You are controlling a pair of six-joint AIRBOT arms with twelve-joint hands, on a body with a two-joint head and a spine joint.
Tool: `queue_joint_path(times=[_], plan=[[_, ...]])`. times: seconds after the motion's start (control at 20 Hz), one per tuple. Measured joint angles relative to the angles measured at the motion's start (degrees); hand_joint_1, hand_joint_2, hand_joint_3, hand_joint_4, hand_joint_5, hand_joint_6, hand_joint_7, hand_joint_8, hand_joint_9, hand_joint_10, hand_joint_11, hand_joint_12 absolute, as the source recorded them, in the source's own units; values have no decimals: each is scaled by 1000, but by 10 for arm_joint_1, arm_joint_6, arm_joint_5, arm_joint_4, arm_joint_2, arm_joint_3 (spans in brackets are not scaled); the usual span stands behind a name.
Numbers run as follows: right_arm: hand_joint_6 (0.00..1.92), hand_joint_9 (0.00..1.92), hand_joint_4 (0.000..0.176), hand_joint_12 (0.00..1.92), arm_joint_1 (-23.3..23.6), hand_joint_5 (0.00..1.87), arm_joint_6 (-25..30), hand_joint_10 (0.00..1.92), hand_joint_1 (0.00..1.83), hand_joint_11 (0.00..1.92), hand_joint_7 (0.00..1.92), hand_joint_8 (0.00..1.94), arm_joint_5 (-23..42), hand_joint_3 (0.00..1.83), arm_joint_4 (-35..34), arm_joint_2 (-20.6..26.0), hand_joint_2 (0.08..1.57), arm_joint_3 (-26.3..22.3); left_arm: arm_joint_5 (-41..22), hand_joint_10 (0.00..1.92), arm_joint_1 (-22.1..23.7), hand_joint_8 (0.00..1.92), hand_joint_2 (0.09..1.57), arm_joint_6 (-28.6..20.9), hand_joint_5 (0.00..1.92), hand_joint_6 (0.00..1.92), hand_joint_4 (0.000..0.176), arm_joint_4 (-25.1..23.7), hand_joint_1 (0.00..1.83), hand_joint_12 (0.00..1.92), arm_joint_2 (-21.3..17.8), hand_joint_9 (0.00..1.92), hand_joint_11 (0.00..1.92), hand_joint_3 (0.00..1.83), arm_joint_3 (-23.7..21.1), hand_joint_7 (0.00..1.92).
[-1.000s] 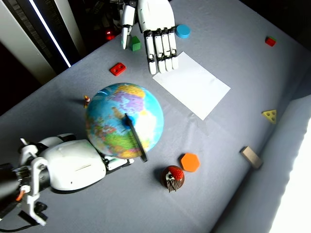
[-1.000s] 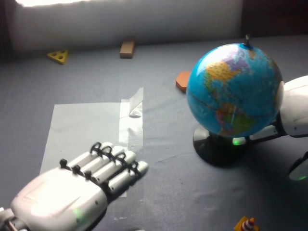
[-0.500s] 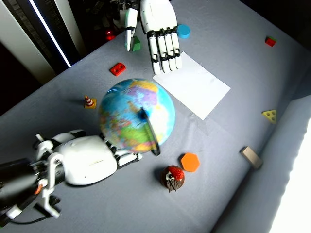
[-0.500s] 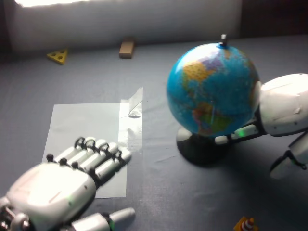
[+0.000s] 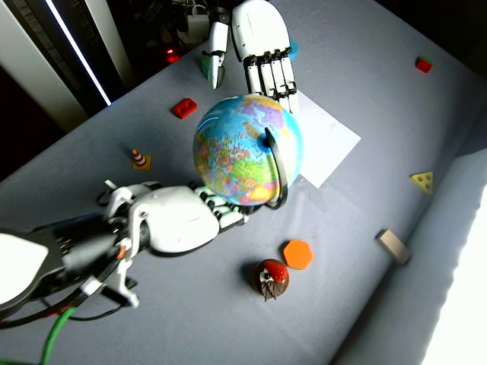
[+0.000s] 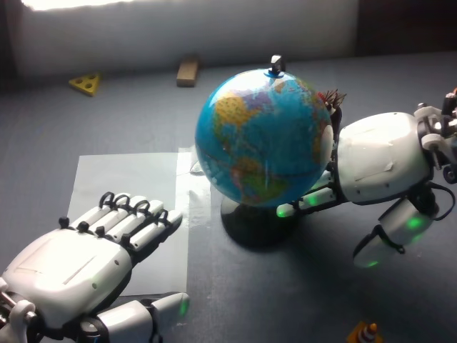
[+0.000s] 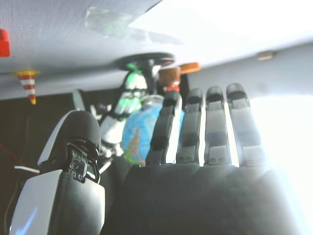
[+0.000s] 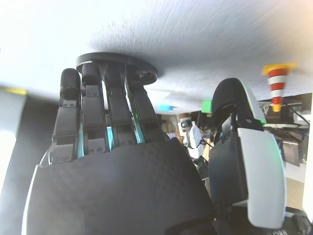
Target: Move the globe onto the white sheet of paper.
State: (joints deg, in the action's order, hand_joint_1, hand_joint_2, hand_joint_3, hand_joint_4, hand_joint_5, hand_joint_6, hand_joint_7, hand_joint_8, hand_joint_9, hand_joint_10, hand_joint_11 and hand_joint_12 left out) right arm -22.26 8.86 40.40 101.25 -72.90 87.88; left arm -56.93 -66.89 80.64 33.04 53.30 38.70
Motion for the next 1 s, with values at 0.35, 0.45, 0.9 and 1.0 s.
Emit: queue_joint_path(times=[0.35,0.45,0.9,1.0], plan=[[1,233,0,446,14,155,17,5,0,0,184,0,-20,0,13,-28,1144,1,-4,0,-27,0,1228,-23,46,0,44,-16,0,1,0,0,0,0,-2,9],[1,232,0,446,21,154,27,4,0,0,183,0,-30,0,26,-41,1144,1,-10,0,-34,0,1226,-28,41,0,44,-24,0,0,0,0,0,0,-4,7],[1,231,0,454,36,154,36,3,0,0,185,3,-69,0,49,-96,1144,1,-17,0,-43,0,1230,-37,39,0,44,-28,0,0,0,0,0,0,-7,6],[2,231,0,455,42,158,38,3,0,0,184,3,-74,0,60,-107,1144,1,-16,0,-43,0,1228,-38,40,1,44,-25,0,0,0,0,0,0,-7,6]])
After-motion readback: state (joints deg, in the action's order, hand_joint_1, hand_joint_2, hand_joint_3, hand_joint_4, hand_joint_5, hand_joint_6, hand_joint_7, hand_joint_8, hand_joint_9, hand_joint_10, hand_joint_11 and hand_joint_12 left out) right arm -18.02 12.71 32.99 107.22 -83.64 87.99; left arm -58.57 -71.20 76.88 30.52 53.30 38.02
